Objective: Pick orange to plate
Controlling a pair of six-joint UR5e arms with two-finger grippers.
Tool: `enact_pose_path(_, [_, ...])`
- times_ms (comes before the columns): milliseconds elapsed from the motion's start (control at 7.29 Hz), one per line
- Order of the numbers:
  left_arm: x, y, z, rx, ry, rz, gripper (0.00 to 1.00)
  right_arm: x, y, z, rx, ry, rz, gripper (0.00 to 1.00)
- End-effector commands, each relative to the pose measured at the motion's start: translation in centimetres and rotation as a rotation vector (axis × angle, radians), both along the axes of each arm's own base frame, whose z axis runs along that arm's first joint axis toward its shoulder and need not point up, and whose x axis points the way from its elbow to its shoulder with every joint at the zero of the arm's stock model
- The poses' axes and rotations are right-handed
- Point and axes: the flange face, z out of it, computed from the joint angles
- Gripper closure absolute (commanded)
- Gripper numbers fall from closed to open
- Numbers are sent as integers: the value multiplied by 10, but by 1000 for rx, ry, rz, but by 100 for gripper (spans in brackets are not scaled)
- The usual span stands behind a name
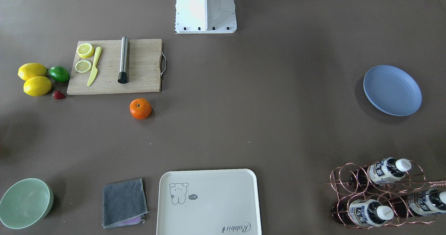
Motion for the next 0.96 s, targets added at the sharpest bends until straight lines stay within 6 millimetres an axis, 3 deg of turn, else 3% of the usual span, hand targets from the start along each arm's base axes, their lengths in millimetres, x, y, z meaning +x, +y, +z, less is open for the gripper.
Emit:
enact_pose_path(0, [1,1,3,-7,-2,3,2,0,1,-5,8,-3,1,0])
enact_pose_path(137, [1,4,9,-19,7,3,2,0,1,-5,8,-3,1,0])
enact_pose_path(274, [0,23,19,-38,7,3,2,0,1,-5,8,-3,1,0])
enact_pose_path(548, [1,23,12,34,9,5,2,0,1,-5,8,-3,1,0])
enact_pose_path(823, [2,42,22,97,14,2,2,1,5,-1,1,0,1,0])
